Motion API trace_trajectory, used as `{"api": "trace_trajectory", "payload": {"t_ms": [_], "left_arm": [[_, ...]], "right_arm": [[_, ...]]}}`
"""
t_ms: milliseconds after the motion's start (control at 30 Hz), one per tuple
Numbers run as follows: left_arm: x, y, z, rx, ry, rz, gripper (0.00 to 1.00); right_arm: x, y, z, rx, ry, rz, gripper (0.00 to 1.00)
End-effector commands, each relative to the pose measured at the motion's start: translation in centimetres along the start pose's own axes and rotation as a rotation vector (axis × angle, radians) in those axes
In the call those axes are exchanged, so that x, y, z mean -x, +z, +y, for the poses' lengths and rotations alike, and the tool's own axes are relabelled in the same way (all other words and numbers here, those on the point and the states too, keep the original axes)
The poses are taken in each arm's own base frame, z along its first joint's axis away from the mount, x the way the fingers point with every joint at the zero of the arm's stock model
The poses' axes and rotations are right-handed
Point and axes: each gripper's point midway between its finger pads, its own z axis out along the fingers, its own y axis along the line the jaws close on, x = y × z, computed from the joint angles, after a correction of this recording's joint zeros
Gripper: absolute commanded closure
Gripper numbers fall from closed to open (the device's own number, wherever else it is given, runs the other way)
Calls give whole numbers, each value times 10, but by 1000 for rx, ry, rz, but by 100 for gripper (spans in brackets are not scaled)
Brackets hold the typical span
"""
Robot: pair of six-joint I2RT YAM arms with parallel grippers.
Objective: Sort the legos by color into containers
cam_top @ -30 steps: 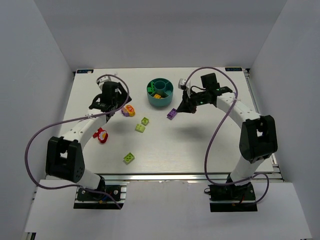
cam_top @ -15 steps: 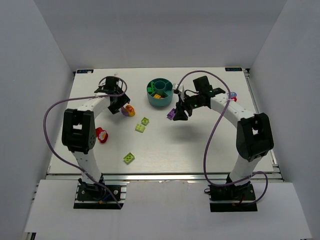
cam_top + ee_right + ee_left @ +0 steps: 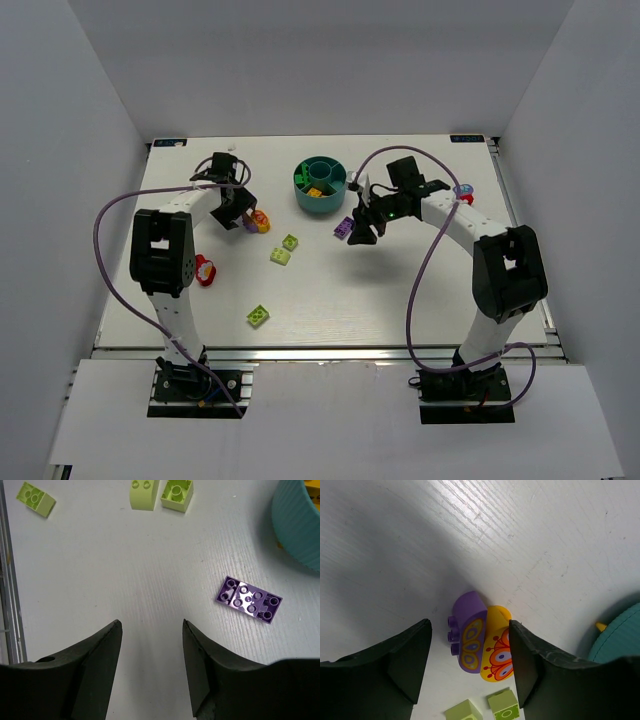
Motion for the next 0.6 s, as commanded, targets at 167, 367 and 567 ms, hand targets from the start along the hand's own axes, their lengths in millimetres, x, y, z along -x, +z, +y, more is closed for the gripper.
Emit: {"api": "trace_trajectory", "payload": {"t_ms": [167, 367, 567], "left_arm": [[-2, 8, 6, 40, -35, 23, 33], [-3, 10, 12, 67, -54, 15, 35], [2, 6, 9, 56, -54, -2, 36]], "right_arm": [[12, -8, -3, -17, -15, -37, 43], [11, -10, -2, -15, -12, -41, 43], [11, -10, -1, -13, -12, -44, 43]]}}
